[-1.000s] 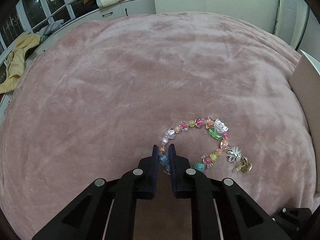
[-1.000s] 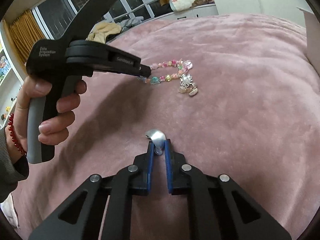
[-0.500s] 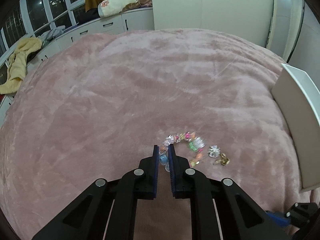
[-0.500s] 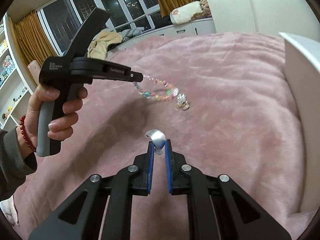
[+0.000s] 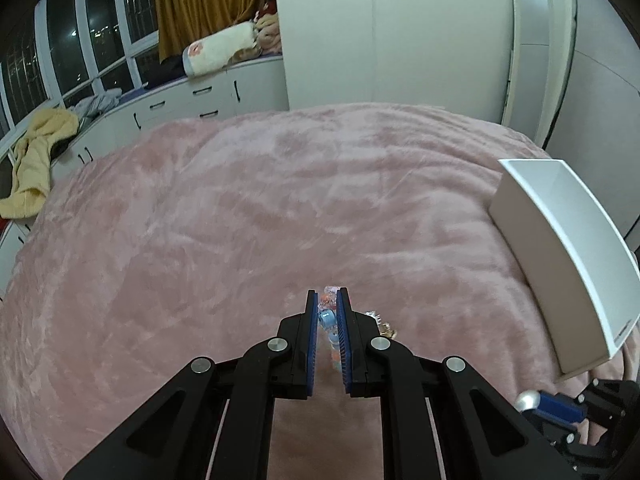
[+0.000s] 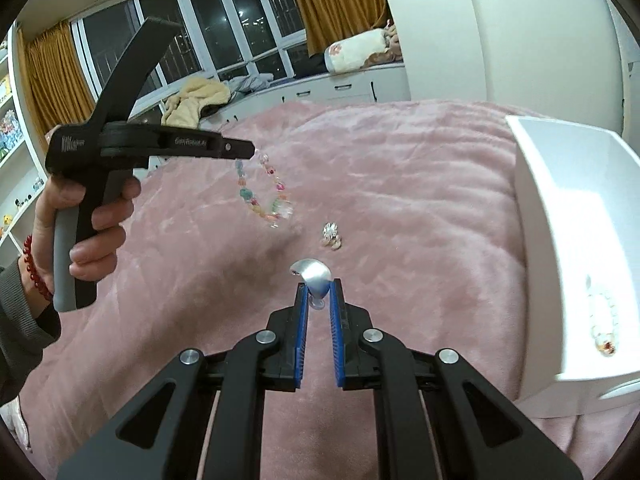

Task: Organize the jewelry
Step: 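Grasp the pastel beaded bracelet with the left tool and lift it, then carry the pastel bracelet and silver earring into the white box, opening both tools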

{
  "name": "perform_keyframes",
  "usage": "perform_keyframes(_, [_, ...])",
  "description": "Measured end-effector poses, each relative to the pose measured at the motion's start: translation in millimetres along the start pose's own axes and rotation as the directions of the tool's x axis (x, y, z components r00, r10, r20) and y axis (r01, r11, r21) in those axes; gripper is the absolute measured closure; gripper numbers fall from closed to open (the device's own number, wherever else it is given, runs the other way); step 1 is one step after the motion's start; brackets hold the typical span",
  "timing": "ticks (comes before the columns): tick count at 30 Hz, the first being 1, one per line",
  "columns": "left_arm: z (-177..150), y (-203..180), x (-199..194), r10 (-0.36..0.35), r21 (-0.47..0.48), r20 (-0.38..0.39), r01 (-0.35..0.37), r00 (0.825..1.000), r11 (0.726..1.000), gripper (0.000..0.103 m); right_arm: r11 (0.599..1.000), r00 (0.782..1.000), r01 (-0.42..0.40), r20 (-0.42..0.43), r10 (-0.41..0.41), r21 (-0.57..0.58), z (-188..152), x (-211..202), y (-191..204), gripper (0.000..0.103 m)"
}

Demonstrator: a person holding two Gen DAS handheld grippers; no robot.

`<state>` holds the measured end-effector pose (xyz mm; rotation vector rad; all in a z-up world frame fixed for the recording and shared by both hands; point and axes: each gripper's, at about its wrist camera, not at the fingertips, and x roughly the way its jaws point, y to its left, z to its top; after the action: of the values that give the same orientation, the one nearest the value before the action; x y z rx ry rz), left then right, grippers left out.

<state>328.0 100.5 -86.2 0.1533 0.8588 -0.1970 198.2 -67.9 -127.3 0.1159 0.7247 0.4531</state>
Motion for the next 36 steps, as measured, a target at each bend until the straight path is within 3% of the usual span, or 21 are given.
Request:
perform_keyframes(12, [17.4,-39.1,-38.0,-0.033,0.062,0.053,0.03,0.998,0.998,0.088,0.998,0.995,0.058,0.077,-0.061,0.035,17.8,-48.9,-26.2,0.092])
perform_keyframes(21, [36.0,-88.6,-57.7,-0.069,0.138,0.083,0.057,0.994,0.989,0.088,0.989,0.986,0.106,0.121,-0.119,0.105,17.5,-83.5,-66.1,0.092])
perform_keyframes(36, [58.0,-172.5,-75.2,-0.136,0.26,0.112,0.103,0.984,0.96,0.088,0.96,0.961,0.177,0.173,-0.217,0.219,-3.0,-132.2,-126.6,0.092])
